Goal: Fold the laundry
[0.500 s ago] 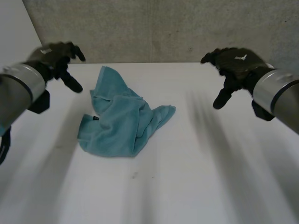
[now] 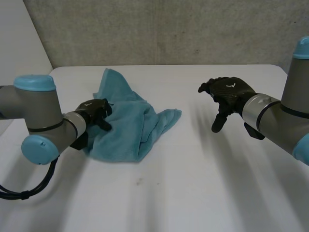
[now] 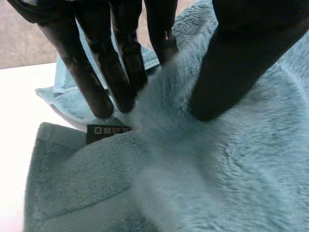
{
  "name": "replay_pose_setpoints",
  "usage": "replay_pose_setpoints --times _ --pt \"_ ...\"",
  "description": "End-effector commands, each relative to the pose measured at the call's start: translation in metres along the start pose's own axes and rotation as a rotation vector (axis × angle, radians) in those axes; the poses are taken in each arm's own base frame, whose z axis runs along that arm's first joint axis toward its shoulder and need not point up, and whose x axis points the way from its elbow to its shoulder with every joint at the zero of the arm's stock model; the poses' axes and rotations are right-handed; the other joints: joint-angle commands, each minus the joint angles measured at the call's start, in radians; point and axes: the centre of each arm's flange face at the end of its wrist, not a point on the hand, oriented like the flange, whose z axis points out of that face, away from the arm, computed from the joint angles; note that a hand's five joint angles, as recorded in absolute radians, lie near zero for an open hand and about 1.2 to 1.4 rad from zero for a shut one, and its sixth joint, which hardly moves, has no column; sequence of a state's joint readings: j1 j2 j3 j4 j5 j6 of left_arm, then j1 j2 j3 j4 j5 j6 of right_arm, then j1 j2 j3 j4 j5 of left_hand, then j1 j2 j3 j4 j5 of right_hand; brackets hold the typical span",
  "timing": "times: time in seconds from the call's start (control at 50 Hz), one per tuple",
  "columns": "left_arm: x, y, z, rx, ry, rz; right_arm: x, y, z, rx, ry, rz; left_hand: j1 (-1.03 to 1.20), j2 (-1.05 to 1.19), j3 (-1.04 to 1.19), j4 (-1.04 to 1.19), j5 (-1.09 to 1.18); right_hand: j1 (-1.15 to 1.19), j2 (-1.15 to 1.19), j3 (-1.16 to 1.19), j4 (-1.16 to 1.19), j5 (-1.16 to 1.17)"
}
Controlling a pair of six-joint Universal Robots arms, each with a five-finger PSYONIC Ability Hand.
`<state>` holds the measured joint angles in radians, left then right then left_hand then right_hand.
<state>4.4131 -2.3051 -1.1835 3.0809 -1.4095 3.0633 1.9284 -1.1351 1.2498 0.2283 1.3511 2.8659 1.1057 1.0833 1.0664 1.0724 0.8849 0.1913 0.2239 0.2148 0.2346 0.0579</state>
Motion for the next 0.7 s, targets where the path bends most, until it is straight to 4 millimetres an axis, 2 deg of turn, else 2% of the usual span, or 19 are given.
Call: replay_pose_setpoints --times 0.02,0.06,0.12,0.16,0.2,0.22,0.3,0.32,0.36,0.38,0.4,0.48,0.56,0.62,0.7 --pt "0.016 -0.024 -0.024 0.049 0.026 0.028 -0.001 0.000 0.011 0.011 -0.021 0.017 0.291 0.313 0.330 0.324 0.337 -0.017 -0.049 -0.040 -0.060 -0.058" --pt "0.026 -0.034 -0.056 0.055 0.042 0.037 -0.002 -0.002 0.019 0.033 -0.041 0.026 0.291 0.313 0.330 0.324 0.337 -0.017 -0.049 -0.040 -0.060 -0.058" --pt "0.032 -0.043 -0.081 0.080 0.047 0.046 -0.004 -0.004 0.039 0.068 -0.099 0.041 0.291 0.313 0.330 0.324 0.337 -0.017 -0.049 -0.040 -0.060 -0.058" --pt "0.037 -0.048 -0.099 0.102 0.056 0.062 -0.005 -0.005 0.043 0.077 -0.115 0.047 0.291 0.313 0.330 0.324 0.337 -0.017 -0.049 -0.040 -0.060 -0.058" --pt "0.045 -0.054 -0.134 0.144 0.066 0.126 -0.007 -0.013 0.056 0.121 -0.194 0.071 0.291 0.313 0.330 0.324 0.337 -0.017 -0.049 -0.040 -0.060 -0.058" --pt "0.048 -0.055 -0.143 0.156 0.068 0.147 -0.008 -0.015 0.058 0.127 -0.215 0.078 0.291 0.313 0.330 0.324 0.337 -0.017 -0.049 -0.040 -0.060 -0.058" --pt "0.056 -0.052 -0.178 0.192 0.081 0.234 -0.013 -0.020 0.064 0.143 -0.311 0.107 0.291 0.313 0.330 0.324 0.337 -0.017 -0.049 -0.040 -0.060 -0.058" --pt "0.061 -0.049 -0.192 0.208 0.090 0.270 -0.016 -0.021 0.068 0.153 -0.351 0.112 0.291 0.313 0.330 0.324 0.337 -0.017 -0.049 -0.040 -0.060 -0.058" --pt "0.068 -0.040 -0.211 0.216 0.113 0.309 -0.031 -0.017 0.074 0.156 -0.437 0.111 0.291 0.313 0.330 0.324 0.337 -0.017 -0.049 -0.040 -0.060 -0.058" --pt "0.070 -0.037 -0.216 0.219 0.119 0.316 -0.043 -0.015 0.075 0.154 -0.474 0.107 0.291 0.313 0.330 0.324 0.337 -0.017 -0.049 -0.040 -0.060 -0.058" --pt "0.071 -0.034 -0.220 0.215 0.124 0.322 -0.066 -0.012 0.074 0.149 -0.546 0.098 0.291 0.313 0.330 0.324 0.337 -0.017 -0.049 -0.040 -0.060 -0.058" --pt "0.073 -0.018 -0.230 0.181 0.138 0.329 -0.115 0.000 0.064 0.109 -0.668 0.073 0.291 0.313 0.330 0.324 0.337 -0.017 -0.049 -0.040 -0.060 -0.058" --pt "0.069 -0.007 -0.232 0.129 0.128 0.323 -0.151 0.012 0.060 0.092 -0.721 0.034 0.291 0.313 0.330 0.324 0.337 -0.017 -0.049 -0.040 -0.060 -0.058" --pt "0.066 -0.003 -0.233 0.100 0.116 0.315 -0.158 0.017 0.065 0.091 -0.675 0.012 0.291 0.313 0.330 0.324 0.337 -0.017 -0.049 -0.040 -0.060 -0.058" --pt "0.058 -0.005 -0.228 0.097 0.081 0.304 -0.140 0.003 0.079 0.133 -0.450 -0.015 0.291 0.313 0.330 0.324 0.337 1.080 1.047 1.057 1.037 1.039"
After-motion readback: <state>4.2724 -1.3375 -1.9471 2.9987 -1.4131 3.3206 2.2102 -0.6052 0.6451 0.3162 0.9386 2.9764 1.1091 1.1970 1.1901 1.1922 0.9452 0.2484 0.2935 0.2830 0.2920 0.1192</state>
